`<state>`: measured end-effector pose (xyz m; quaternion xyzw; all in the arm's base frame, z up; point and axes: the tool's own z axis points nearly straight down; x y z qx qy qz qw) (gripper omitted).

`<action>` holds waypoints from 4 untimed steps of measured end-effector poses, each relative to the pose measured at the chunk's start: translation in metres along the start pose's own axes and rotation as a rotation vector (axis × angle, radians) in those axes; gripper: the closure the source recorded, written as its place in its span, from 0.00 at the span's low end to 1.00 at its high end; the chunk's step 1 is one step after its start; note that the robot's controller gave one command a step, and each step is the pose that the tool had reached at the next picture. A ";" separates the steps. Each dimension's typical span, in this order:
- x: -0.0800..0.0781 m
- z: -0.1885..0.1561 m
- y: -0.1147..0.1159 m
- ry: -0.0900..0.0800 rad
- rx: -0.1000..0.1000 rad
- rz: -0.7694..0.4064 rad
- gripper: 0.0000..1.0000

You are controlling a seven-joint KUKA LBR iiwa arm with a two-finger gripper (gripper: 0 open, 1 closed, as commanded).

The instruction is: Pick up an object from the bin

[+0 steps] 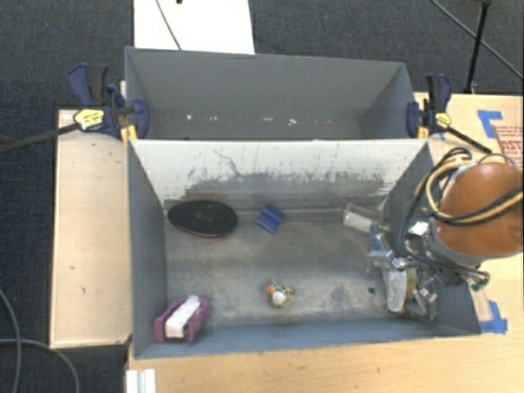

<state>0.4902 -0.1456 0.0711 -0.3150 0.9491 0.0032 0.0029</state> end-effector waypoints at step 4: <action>-0.016 -0.161 -0.002 0.002 0.009 -0.024 1.00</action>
Offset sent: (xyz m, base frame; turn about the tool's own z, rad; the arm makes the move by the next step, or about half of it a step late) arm 0.0000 0.0000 0.0000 0.0000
